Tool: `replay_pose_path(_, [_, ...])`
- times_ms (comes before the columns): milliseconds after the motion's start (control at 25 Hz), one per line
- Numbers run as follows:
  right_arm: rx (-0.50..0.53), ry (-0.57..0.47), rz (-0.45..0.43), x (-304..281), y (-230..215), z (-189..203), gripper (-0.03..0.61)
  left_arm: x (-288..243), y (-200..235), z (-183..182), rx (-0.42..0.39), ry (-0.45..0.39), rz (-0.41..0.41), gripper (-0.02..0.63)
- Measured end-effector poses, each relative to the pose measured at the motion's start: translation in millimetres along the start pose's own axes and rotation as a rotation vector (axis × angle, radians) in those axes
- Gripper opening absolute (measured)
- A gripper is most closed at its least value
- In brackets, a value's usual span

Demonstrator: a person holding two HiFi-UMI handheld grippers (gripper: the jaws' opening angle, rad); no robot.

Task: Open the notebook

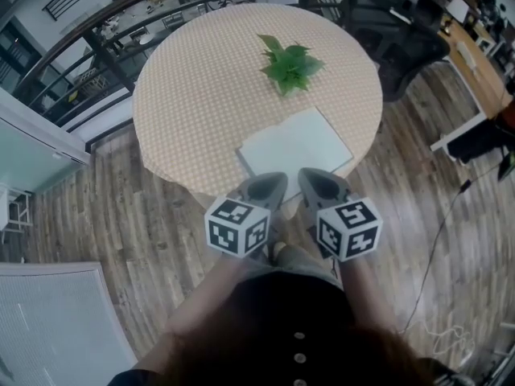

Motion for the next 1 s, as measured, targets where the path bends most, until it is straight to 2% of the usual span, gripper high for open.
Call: replay_pose_path(1000, [0.02, 0.023, 0.008, -6.9, -1.3, 2.9, 0.011, -2.7, -1.5, 3.9, 0.008, 0.018, 0.028, 0.009])
Point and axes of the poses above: the fingertips, and each gripper's own axes: x backward along the fingers, y to its left, z out of its underside, the point moved 4 cm from there along x, backward along the fingers, and after that the axes turned 12 degrees about -y, right-handed, at the moved point
